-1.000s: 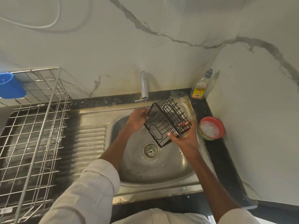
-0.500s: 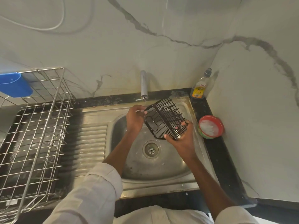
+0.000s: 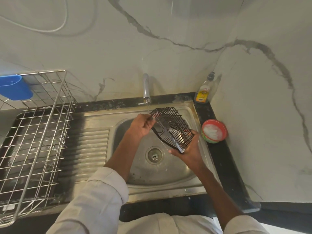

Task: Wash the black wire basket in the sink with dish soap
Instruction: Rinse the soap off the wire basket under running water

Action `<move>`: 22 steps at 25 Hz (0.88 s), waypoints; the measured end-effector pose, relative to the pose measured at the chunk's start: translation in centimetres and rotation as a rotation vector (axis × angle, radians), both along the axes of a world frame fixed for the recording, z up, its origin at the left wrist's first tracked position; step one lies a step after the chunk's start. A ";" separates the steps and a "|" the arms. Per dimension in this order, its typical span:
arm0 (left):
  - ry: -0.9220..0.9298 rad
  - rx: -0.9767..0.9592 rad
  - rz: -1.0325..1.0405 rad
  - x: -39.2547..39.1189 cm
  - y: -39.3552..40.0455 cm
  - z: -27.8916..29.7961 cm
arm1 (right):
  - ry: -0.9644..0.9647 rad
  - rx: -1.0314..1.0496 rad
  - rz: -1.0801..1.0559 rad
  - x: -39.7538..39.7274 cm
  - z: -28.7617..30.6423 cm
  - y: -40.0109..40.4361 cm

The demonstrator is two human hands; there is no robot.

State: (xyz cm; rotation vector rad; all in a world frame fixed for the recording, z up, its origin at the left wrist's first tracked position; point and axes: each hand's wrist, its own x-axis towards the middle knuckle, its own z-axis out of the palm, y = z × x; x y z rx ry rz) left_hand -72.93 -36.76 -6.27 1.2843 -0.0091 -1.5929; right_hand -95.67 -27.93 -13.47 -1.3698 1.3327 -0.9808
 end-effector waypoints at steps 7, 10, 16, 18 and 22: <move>-0.076 -0.030 0.004 1.1 2.1 0.2 | -0.103 0.183 0.179 -2.3 -0.5 -0.9; -0.171 -0.038 -0.026 2.1 2.9 -0.2 | -0.216 0.327 0.071 -2.3 0.4 -2.1; -0.437 -0.128 -0.175 1.3 7.0 -0.1 | -0.070 0.569 0.228 3.7 2.1 -3.1; -0.429 -0.172 -0.166 1.1 7.7 0.1 | -0.089 0.612 0.262 5.3 2.0 -3.6; -0.451 -0.210 -0.181 1.5 8.5 1.3 | -0.207 0.641 0.294 6.8 1.3 -4.6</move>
